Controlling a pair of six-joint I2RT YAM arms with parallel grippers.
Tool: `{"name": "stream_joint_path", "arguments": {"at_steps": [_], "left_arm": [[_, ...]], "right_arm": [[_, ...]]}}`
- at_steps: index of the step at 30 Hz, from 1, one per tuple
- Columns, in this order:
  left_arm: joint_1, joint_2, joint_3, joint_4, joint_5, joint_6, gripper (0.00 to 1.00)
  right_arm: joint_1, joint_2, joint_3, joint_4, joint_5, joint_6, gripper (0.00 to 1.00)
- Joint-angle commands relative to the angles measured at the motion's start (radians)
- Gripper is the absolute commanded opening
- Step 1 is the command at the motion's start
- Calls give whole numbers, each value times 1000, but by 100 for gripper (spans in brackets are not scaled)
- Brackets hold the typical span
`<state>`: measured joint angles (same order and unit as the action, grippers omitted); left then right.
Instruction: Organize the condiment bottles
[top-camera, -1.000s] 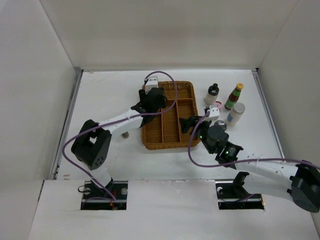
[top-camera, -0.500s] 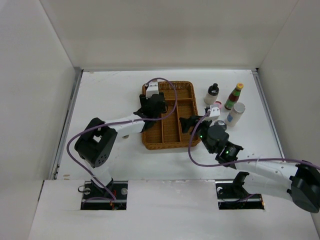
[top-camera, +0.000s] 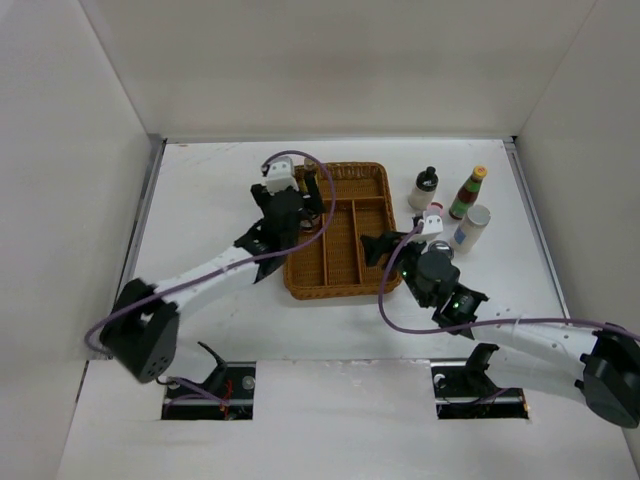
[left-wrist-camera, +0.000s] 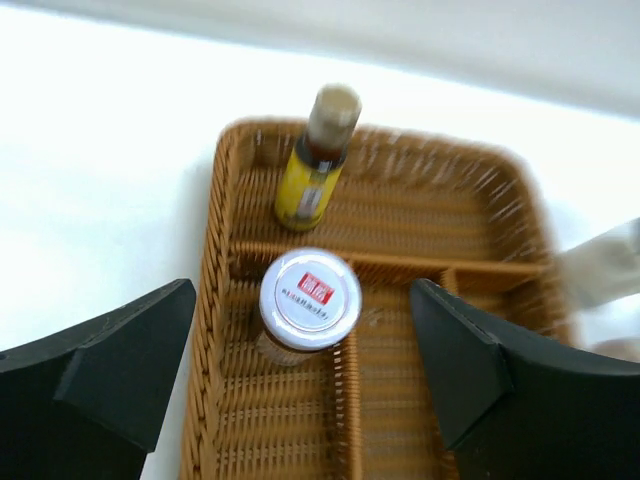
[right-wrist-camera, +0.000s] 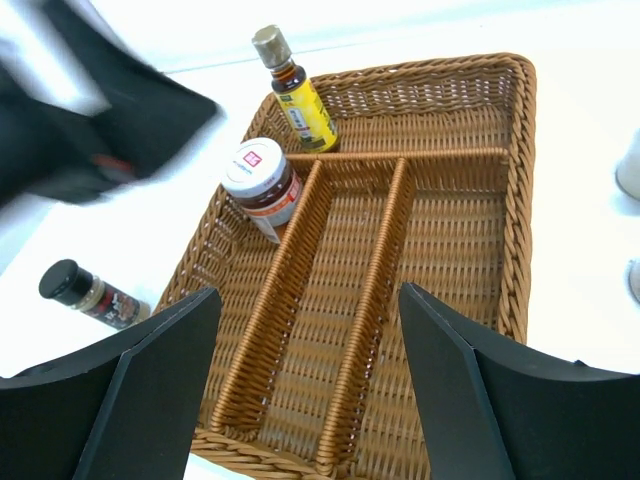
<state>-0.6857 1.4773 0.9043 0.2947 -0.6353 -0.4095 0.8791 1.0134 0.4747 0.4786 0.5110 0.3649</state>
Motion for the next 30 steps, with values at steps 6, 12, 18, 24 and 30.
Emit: {"name": "stream_joint_path", "arguments": {"at_steps": [6, 12, 18, 24, 30], "left_arm": [[53, -386, -120, -375, -15, -127, 63], [156, -526, -234, -589, 9, -206, 65], [183, -500, -283, -574, 43, -215, 67], [202, -427, -304, -522, 56, -213, 62], [222, -417, -320, -522, 55, -215, 45]], "right_arm": [[-7, -3, 4, 26, -2, 17, 79], [-7, 13, 10, 26, -6, 17, 79], [-4, 37, 21, 25, -11, 16, 79], [-4, 34, 24, 20, -11, 11, 79], [-4, 27, 21, 15, -11, 14, 79]]}}
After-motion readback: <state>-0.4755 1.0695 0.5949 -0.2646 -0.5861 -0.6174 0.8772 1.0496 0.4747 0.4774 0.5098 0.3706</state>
